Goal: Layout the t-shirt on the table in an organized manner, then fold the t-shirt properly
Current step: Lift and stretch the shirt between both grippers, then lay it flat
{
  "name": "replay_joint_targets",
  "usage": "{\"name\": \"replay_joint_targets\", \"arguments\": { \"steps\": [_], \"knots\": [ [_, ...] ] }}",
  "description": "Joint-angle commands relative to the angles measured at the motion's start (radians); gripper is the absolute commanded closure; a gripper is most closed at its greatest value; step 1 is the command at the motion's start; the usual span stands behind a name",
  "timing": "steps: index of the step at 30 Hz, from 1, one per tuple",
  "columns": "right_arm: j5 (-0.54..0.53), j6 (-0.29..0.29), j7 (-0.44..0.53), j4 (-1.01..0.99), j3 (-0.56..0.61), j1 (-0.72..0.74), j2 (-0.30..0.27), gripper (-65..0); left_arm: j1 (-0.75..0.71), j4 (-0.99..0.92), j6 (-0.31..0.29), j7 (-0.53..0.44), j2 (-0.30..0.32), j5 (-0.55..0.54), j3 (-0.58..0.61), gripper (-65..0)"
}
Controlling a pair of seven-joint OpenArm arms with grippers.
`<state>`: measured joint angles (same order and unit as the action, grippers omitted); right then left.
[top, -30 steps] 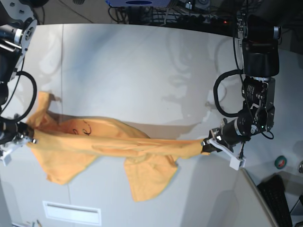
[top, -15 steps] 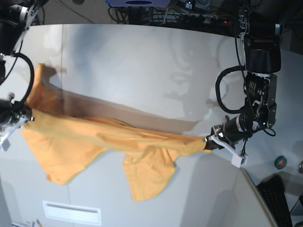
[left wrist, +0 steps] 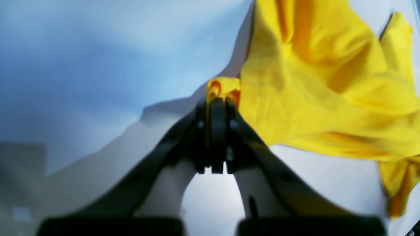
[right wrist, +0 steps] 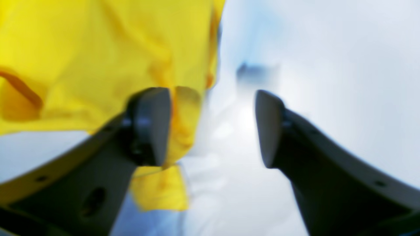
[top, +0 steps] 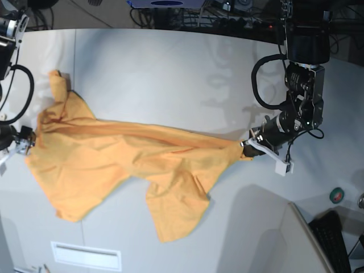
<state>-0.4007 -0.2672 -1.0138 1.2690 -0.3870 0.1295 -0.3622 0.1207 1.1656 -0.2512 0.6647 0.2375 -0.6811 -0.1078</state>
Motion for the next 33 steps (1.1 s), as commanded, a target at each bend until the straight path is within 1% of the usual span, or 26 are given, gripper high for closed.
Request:
{"name": "replay_joint_targets", "arguments": {
  "steps": [1, 2, 4, 5, 7, 9, 11, 14, 15, 18, 20, 22, 26, 27, 28, 29, 30, 31, 32, 33],
  "knots": [
    [-0.005, -0.005, -0.004, 0.085, -0.019, -0.038, -0.01, -41.1, 0.007, 0.029, -0.009, -0.021, 0.006, -0.016, -0.002, 0.0],
    [-0.002, -0.004, -0.003, 0.159, -0.02, -0.087, -0.002, -41.0, 0.003, 0.041, -0.009, -0.021, 0.006, -0.016, -0.002, 0.0],
    [0.003, -0.002, -0.013, 0.297, -0.019, -0.186, 0.042, -41.1, -0.017, 0.064, -0.009, -0.021, 0.006, -0.016, -0.002, 0.0],
    [0.006, -0.001, -0.026, 0.335, -0.019, -0.224, 0.059, -41.1, -0.023, 0.075, -0.009, -0.021, 0.006, -0.016, -0.002, 0.0],
    [0.036, 0.029, -0.027, 0.393, -0.017, -0.298, 0.11, -41.1, -0.033, 0.092, -0.009, -0.021, 0.006, -0.016, -0.002, 0.0],
    [0.084, 0.046, 0.003, 0.424, -0.008, -0.351, 0.16, -41.3, -0.039, 0.103, -0.009, -0.021, 0.006, -0.016, -0.002, 0.0],
    [0.176, 0.055, 0.063, 0.443, 0.067, -0.391, 0.19, -41.6, -0.04, 0.101, -0.009, -0.021, 0.006, -0.016, -0.002, 0.0],
    [0.332, 0.056, 0.114, 0.435, 0.185, -0.4, 0.225, -41.7, -0.04, 0.096, -0.009, -0.021, 0.006, -0.016, -0.002, 0.0],
    [0.372, 0.056, 0.122, 0.426, 0.199, -0.397, 0.242, -41.7, -0.04, 0.096, -0.009, -0.021, 0.006, -0.016, -0.002, 0.0],
    [0.494, 0.056, 0.154, 0.375, 0.19, -0.365, 0.299, -41.7, -0.043, 0.101, -0.009, -0.021, 0.009, -0.016, -0.002, 0.0],
    [0.555, 0.052, 0.171, 0.351, 0.182, -0.351, 0.325, -41.9, -0.043, 0.099, -0.009, -0.021, 0.009, -0.016, -0.002, 0.0],
    [0.586, 0.05, 0.174, 0.349, 0.188, -0.351, 0.334, -41.9, -0.043, 0.098, -0.009, -0.021, 0.01, -0.016, -0.002, 0.0],
    [0.584, 0.05, 0.181, 0.303, 0.191, -0.337, 0.34, -41.1, -0.043, 0.096, -0.009, -0.021, 0.012, -0.016, -0.002, 0.0],
    [0.584, 0.05, 0.183, 0.28, 0.19, -0.33, 0.34, -39.9, -0.045, 0.096, -0.009, -0.021, 0.012, -0.016, 0.0, 0.0],
    [0.584, 0.05, 0.183, 0.262, 0.19, -0.325, 0.34, -36.3, -0.046, 0.098, -0.009, -0.021, 0.012, -0.016, 0.0, 0.0],
    [0.584, 0.05, 0.183, 0.257, 0.19, -0.325, 0.34, -30.3, -0.052, 0.099, -0.009, -0.021, 0.013, -0.016, 0.0, 0.0],
    [0.584, 0.047, 0.181, 0.262, 0.19, -0.333, 0.34, -20.9, -0.056, 0.101, -0.009, -0.021, 0.013, -0.016, 0.0, 0.0],
    [0.584, 0.039, 0.175, 0.277, 0.19, -0.342, 0.338, -9.2, -0.059, 0.101, -0.009, -0.021, 0.013, -0.016, 0.0, 0.0],
    [0.584, 0.021, 0.172, 0.3, 0.188, -0.356, 0.338, 0.0, -0.059, 0.103, -0.009, -0.021, 0.015, -0.016, 0.0, 0.0],
    [0.584, 0.003, 0.172, 0.318, 0.187, -0.37, 0.338, 0.0, -0.059, 0.103, -0.009, -0.021, 0.015, -0.016, 0.0, 0.0]
  ]
}}
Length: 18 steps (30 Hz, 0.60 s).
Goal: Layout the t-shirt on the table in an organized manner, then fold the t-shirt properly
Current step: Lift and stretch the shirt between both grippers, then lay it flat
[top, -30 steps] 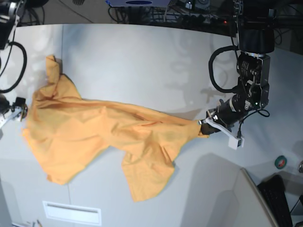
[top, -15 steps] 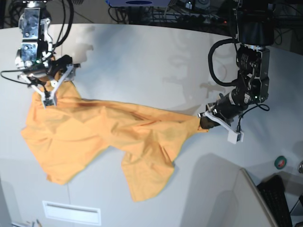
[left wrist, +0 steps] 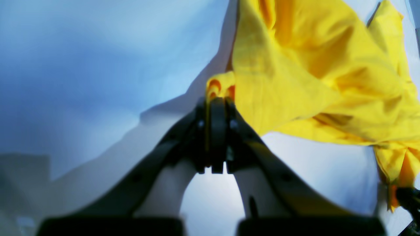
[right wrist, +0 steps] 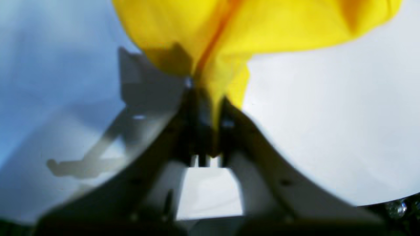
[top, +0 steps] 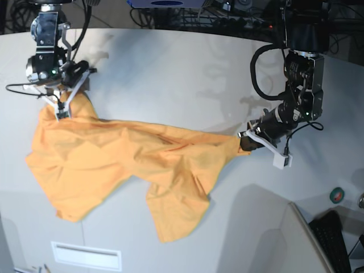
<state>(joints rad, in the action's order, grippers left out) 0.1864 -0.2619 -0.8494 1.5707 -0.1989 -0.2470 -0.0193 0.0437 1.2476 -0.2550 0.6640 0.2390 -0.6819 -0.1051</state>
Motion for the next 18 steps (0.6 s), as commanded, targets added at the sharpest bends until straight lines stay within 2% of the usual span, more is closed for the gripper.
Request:
{"name": "replay_joint_targets", "arguments": {
  "steps": [1, 4, 8, 11, 12, 14, 18],
  "knots": [
    [-0.003, -0.017, 0.005, 0.043, -0.018, -0.01, 0.0, 0.0, 0.015, 0.021, -0.005, -0.019, 0.013, -0.015, -0.003, 0.0],
    [-0.003, -0.076, -0.06, 0.139, -0.058, -0.039, 0.018, 0.0, -0.021, 0.036, -0.005, -0.019, 0.029, -0.015, -0.006, 0.0],
    [-0.005, -0.268, -0.155, 0.3, -0.165, -0.059, 0.026, 0.0, -0.071, 0.11, -0.004, -0.019, 0.035, -0.015, -0.006, 0.0],
    [-0.005, -0.412, -0.245, 0.331, -0.239, -0.036, 0.026, 0.0, -0.112, 0.14, -0.004, -0.019, 0.035, -0.015, -0.012, 0.0],
    [-0.005, -0.436, -0.282, 0.331, -0.27, -0.031, 0.026, 0.0, -0.129, 0.149, -0.004, -0.019, 0.035, -0.015, -0.012, 0.0],
    [-0.005, -0.436, -0.319, 0.331, -0.313, -0.031, 0.022, 0.0, -0.167, 0.174, -0.004, -0.019, 0.035, -0.015, -0.014, 0.0],
    [-0.005, -0.436, -0.321, 0.265, -0.363, -0.033, 0.009, 0.0, -0.232, 0.214, -0.004, -0.019, 0.035, -0.015, -0.015, 0.0]
  ]
}}
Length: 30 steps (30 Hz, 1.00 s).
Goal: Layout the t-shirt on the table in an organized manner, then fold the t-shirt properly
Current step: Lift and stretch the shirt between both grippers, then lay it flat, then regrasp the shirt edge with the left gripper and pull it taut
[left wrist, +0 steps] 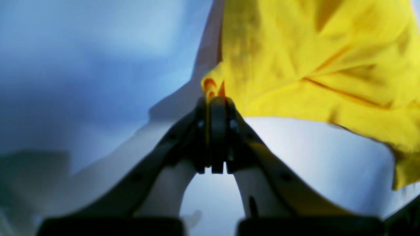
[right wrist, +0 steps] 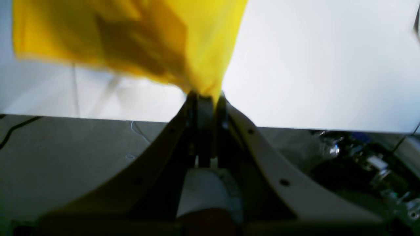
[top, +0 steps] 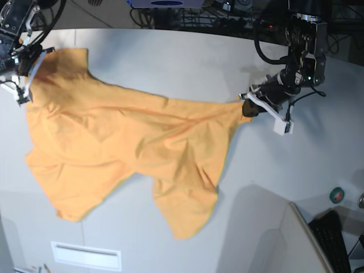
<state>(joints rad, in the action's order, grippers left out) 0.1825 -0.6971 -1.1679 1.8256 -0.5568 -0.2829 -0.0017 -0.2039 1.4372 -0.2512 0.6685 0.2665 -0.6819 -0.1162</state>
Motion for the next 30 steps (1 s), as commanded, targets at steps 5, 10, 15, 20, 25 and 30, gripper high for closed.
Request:
{"name": "replay_joint_targets", "arguments": {
  "steps": [5, 10, 15, 20, 25, 30],
  "knots": [
    [0.004, -0.001, 0.047, -0.085, -0.01, 0.017, -0.027, 0.0, -0.035, 0.026, -0.007, -0.023, 0.007, -0.015, -0.004, 0.0],
    [0.005, -0.001, 0.069, -0.089, -0.006, 0.017, -0.05, 0.0, -0.088, 0.026, -0.007, -0.023, 0.001, -0.015, -0.067, -3.3],
    [0.005, -0.001, 0.07, -0.125, -0.006, 0.024, -0.059, 0.0, -0.127, 0.026, -0.007, -0.026, 0.0, -0.015, -0.144, -41.0],
    [0.005, -0.001, 0.07, -0.128, -0.006, 0.026, -0.059, 0.0, -0.157, 0.026, -0.007, -0.028, 0.0, -0.015, -0.17, -60.1],
    [0.005, -0.001, 0.07, -0.128, -0.006, 0.023, -0.056, 0.0, -0.246, 0.135, -0.01, -0.029, -0.002, -0.017, -0.159, -60.2],
    [0.005, -0.001, 0.07, -0.128, -0.006, 0.023, -0.054, 0.0, -0.271, 0.182, -0.013, -0.031, -0.02, -0.015, -0.159, -60.2]
  ]
}}
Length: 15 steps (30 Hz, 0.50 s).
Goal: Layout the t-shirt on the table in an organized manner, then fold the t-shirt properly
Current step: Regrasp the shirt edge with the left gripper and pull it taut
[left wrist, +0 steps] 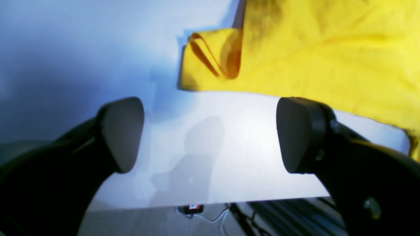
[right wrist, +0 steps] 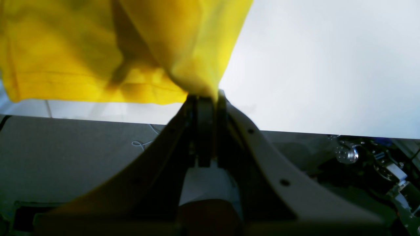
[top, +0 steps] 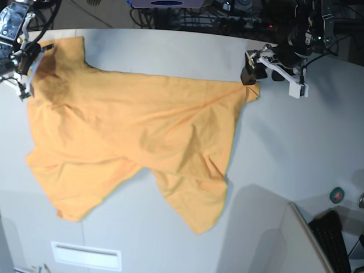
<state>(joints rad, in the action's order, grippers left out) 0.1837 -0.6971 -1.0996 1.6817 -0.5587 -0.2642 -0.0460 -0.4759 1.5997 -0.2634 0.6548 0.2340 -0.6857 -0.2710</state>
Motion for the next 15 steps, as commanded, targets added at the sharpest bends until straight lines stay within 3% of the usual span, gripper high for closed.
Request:
{"name": "replay_joint_targets", "arguments": {
  "steps": [1, 4, 6, 8, 12, 13, 15],
  "knots": [
    [0.003, -0.001, 0.002, 0.016, -0.004, 0.004, -0.01, 0.0, 0.004, 0.018, -0.001, -0.017, 0.012, -0.012, -0.004, -60.1],
    [0.001, -0.001, 0.002, 0.016, -0.004, 0.004, -0.009, 0.0, 0.016, 0.034, -0.001, -0.016, 0.012, -0.012, 0.0, -59.9],
    [0.001, -0.001, 0.002, 0.016, -0.004, 0.006, -0.007, 0.0, 0.038, 0.049, -0.001, -0.011, 0.018, -0.012, 0.062, -55.5],
    [0.0, -0.001, 0.002, 0.016, -0.004, 0.007, -0.007, 0.0, 0.058, 0.05, 0.002, -0.011, 0.031, -0.012, 0.126, -43.6],
    [0.0, -0.001, 0.002, 0.018, -0.004, 0.009, -0.007, 0.0, 0.13, 0.014, 0.005, -0.01, 0.031, -0.012, 0.281, -6.4],
    [0.0, -0.001, 0.002, 0.018, -0.004, 0.009, -0.007, 0.0, 0.147, 0.001, 0.005, -0.01, 0.026, -0.012, 0.312, 0.0],
    [0.0, -0.001, 0.002, 0.019, -0.004, 0.009, -0.007, 0.0, 0.181, -0.039, 0.005, -0.01, 0.023, -0.012, 0.361, 0.0]
  ]
}}
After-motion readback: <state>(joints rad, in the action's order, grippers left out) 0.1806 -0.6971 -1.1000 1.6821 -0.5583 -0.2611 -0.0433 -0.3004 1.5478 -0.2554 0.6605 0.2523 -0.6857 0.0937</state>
